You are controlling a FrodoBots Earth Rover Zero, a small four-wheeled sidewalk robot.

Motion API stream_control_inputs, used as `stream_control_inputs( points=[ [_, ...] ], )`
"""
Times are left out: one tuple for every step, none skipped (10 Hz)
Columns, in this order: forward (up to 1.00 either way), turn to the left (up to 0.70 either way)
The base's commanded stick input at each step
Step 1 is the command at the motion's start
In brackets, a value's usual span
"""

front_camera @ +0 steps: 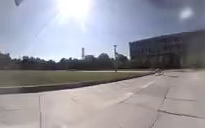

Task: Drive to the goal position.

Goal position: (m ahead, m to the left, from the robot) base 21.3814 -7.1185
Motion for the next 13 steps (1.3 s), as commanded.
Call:
stream_control_inputs(
  points=[
    [0.70, -0.31],
    [0.70, -0.31],
    [0.70, -0.31],
    [0.70, -0.31],
    [0.70, -0.31],
    [0.70, -0.31],
    [0.70, -0.31],
    [0.70, -0.31],
    [0.70, -0.31],
    [0.70, -0.31],
    [0.70, -0.31],
    [0.70, -0.31],
    [0.70, 0.00]
  ],
)
